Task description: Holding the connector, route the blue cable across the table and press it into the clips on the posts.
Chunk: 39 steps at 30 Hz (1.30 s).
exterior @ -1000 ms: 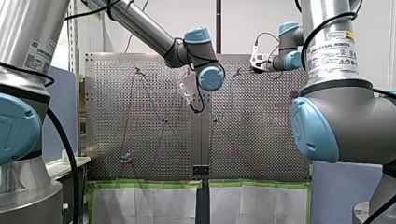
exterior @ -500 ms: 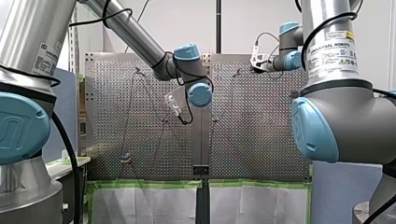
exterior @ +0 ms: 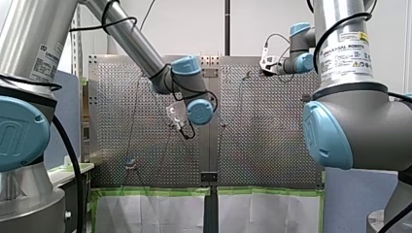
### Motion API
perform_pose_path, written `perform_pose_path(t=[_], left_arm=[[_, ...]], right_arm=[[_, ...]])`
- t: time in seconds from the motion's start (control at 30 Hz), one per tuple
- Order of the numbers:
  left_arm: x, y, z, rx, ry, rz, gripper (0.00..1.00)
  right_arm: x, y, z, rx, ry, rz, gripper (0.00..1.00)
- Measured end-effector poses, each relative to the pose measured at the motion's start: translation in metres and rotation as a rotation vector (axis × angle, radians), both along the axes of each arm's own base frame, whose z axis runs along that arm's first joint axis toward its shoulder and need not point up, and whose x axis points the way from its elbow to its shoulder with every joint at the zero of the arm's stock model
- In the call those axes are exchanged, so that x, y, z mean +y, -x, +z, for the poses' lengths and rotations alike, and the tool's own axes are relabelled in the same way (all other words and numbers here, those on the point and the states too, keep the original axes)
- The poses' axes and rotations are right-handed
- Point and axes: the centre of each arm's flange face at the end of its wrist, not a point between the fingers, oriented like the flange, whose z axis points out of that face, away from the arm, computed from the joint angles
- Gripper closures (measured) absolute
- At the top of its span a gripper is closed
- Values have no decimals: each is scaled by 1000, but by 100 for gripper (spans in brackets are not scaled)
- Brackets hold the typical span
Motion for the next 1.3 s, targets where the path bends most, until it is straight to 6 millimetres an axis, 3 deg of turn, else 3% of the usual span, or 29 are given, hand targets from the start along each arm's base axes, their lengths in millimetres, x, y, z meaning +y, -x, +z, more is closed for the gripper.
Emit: perform_pose_path(t=[0.7,1.3], left_arm=[[36,17,-43,-49,29,-137,0],[97,11,-129,60,30,-169,0]], right_arm=[[0,0,0,0,0,0,100],[-1,2,0,1,1,-4,100]])
